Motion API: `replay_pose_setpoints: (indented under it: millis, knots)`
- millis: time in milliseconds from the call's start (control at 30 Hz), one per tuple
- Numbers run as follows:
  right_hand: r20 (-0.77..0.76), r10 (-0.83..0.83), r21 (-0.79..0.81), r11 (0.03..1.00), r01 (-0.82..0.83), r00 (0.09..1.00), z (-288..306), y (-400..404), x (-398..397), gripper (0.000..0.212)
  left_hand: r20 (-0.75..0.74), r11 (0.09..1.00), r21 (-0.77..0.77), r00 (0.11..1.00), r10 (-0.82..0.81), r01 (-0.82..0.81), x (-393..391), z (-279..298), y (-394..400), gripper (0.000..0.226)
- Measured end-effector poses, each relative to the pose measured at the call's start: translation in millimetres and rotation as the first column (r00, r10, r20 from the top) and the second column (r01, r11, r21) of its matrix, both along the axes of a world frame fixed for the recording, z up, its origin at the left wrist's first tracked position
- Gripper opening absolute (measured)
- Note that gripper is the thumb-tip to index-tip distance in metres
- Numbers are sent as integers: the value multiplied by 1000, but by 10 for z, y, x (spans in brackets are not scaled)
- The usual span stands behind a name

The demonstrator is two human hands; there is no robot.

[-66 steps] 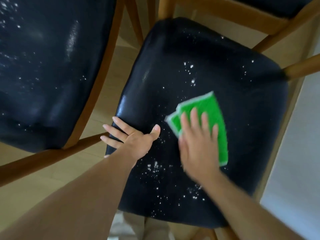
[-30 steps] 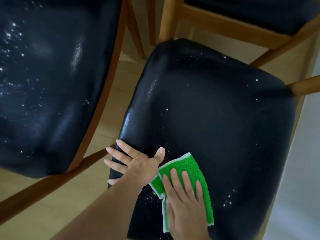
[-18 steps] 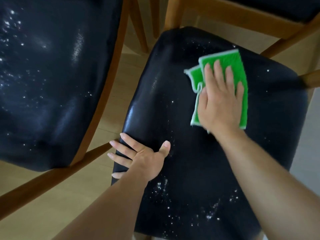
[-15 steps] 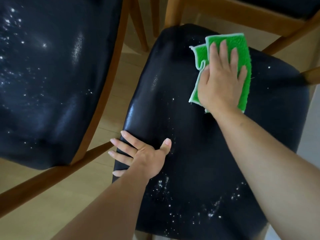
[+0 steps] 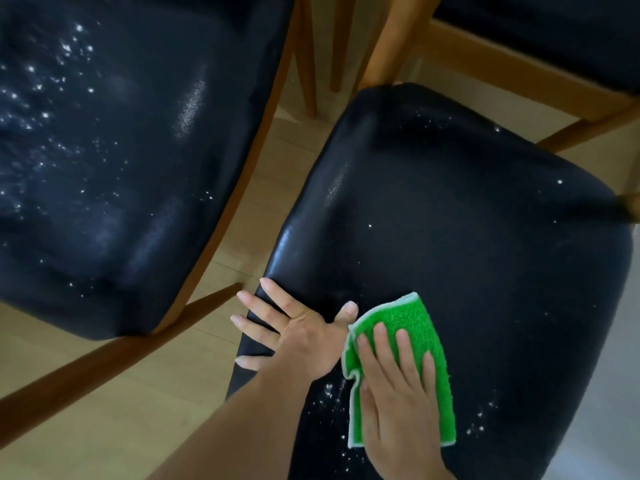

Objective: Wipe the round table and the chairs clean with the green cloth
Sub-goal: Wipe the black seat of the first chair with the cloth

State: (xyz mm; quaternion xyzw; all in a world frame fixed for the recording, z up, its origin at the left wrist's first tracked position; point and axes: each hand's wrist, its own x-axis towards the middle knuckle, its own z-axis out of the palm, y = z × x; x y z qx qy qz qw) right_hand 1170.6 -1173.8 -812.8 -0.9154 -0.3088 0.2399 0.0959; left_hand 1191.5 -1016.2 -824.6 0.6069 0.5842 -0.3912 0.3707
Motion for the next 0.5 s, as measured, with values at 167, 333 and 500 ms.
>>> replay_pose_setpoints:
  millis: [167, 333, 500]
  knots:
    - [80, 169, -21, 986, -168, 982, -73, 168, 718, 53, -17, 1000, 16, 1000, -1, 1, -2, -32, -8, 128]
    - [184, -10, -24, 1000, 14, 983, -152, 899, 1862, 56, -9, 1000, 2, 1000, -13, 14, -10, -2, 13, 127]
    - [205, -168, 6, 985, 170, 964, -188, 1297, 2143, 55, 23, 1000, -7, 1000, -19, 19, -29, 38, 49, 124]
